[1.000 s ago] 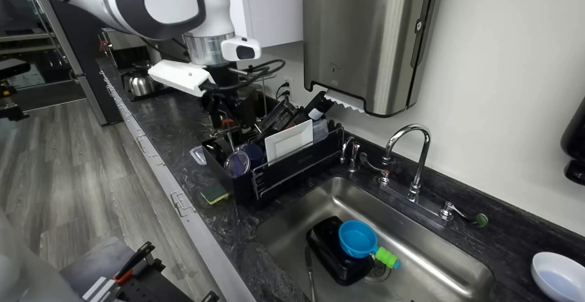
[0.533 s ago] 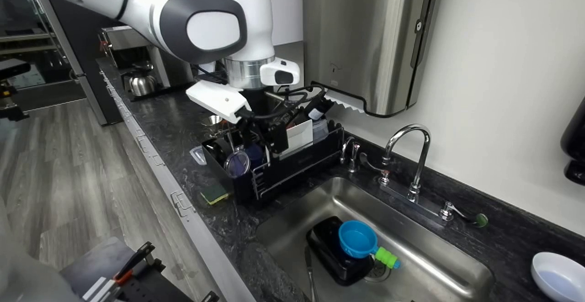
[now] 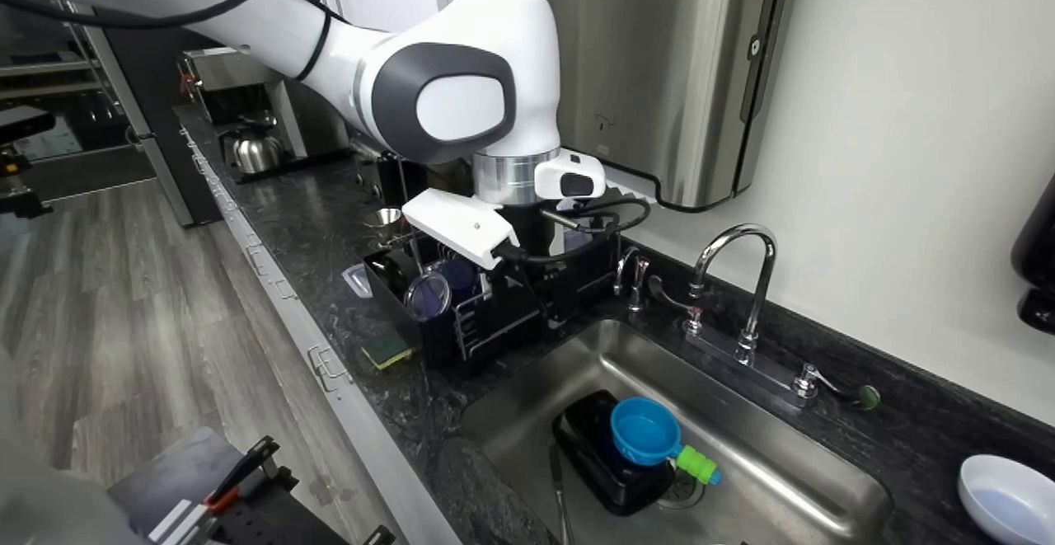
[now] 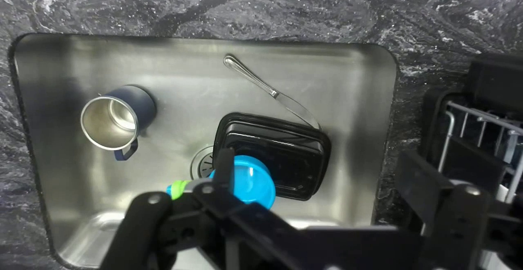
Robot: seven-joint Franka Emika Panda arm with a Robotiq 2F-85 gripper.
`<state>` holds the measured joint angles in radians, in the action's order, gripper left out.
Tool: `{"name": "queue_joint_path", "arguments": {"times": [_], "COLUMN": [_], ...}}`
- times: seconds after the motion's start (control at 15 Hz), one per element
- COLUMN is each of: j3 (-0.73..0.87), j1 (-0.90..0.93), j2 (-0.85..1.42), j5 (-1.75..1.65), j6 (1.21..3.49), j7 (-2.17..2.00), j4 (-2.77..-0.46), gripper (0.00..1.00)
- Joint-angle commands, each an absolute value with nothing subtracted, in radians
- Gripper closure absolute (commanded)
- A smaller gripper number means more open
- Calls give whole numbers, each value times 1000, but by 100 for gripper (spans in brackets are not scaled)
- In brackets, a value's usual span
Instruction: Put the cup in the sink on the dish rack
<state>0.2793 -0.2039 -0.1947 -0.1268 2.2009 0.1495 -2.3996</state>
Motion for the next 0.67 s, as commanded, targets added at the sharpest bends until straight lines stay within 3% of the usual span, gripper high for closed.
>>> {"name": "queue_joint_path", "arguments": {"times": [0.0, 0.2, 0.6], "j3": [266, 268, 351], "j1": [-216, -217, -280], "j2": [-195, -176, 84], "j5": [-124, -125, -66], "j6": [2200, 2215, 2284], "j7": [152, 153, 279], "j4": [-2397, -2390, -2243], "gripper": [0, 0, 0]}}
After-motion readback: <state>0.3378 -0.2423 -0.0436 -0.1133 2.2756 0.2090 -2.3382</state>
